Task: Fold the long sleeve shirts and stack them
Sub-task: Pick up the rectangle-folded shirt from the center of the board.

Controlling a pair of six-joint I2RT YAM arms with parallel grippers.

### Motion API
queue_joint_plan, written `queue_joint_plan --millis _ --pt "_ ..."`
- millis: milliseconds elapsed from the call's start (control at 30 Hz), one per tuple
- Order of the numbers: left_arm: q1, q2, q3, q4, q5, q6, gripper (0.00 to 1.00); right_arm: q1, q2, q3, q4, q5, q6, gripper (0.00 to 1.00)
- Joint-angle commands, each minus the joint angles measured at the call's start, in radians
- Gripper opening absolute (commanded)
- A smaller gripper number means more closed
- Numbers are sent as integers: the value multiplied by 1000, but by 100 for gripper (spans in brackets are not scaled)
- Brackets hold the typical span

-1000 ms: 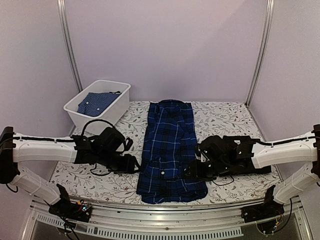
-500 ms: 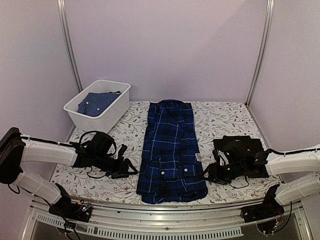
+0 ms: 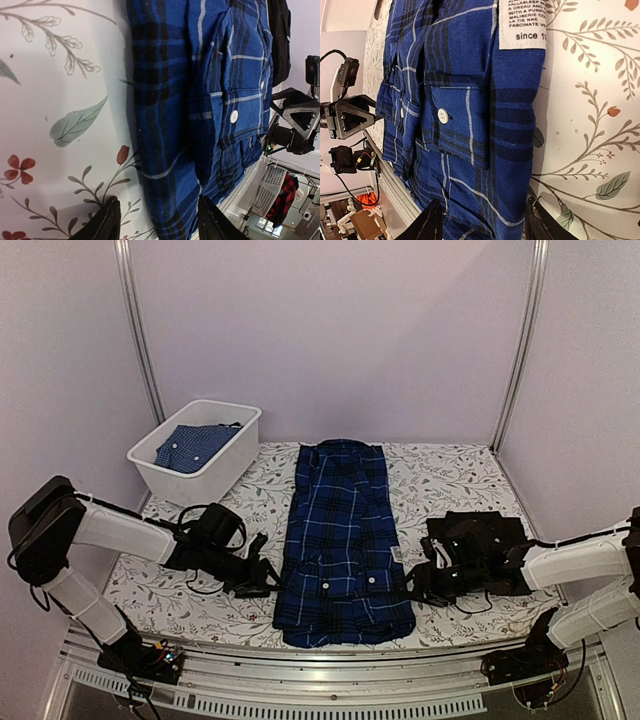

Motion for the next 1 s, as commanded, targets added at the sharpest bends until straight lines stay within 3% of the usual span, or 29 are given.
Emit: queue_joint_plan --millis 0,700,967 --pt "6 50 23 -4 5 4 53 -7 36 -8 72 -29 -18 55" --pt "-31 178 93 40 -7 -25 52 -11 145 -9 176 -33 22 54" --pt "-54 223 117 40 0 -29 39 -11 196 13 201 -51 25 52"
